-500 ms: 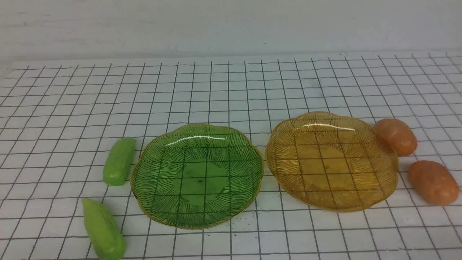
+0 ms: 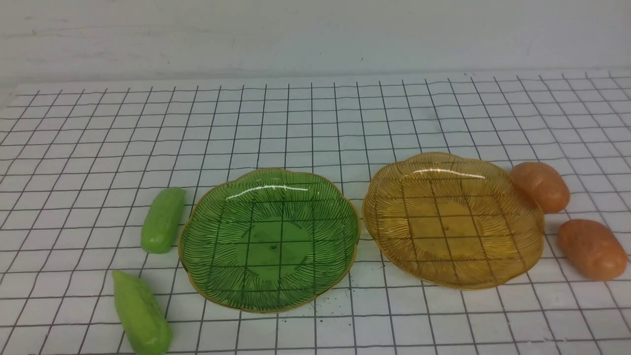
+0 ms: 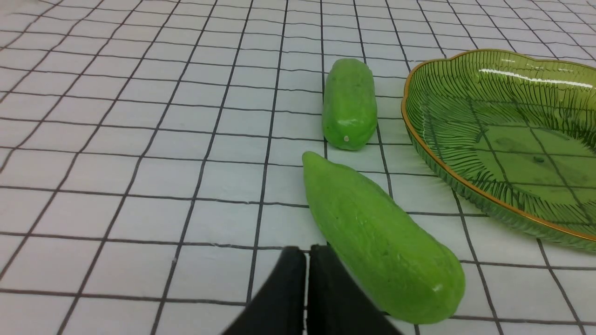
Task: Put different types of vegetables on the plate.
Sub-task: 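Put the potato onto the plate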
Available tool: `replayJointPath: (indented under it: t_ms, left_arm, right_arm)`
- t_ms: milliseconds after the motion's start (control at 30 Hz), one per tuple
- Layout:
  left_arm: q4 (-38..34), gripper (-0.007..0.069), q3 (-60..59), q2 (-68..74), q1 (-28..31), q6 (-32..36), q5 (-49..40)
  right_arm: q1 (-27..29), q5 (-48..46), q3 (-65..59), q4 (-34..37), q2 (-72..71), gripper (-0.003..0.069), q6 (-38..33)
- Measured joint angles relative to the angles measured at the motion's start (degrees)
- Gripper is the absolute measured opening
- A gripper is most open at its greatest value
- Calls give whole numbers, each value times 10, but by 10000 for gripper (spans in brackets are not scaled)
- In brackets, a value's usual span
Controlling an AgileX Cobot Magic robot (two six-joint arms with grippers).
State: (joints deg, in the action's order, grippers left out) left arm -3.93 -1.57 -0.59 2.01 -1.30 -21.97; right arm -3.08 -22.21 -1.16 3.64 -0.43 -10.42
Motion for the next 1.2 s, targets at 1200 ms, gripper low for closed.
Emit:
replayJointPath:
  t_ms: [1200]
  left_arm:
    - [0, -8, 0, 0, 0, 0, 0]
  right_arm:
    - [0, 17, -2, -19, 0, -15, -6]
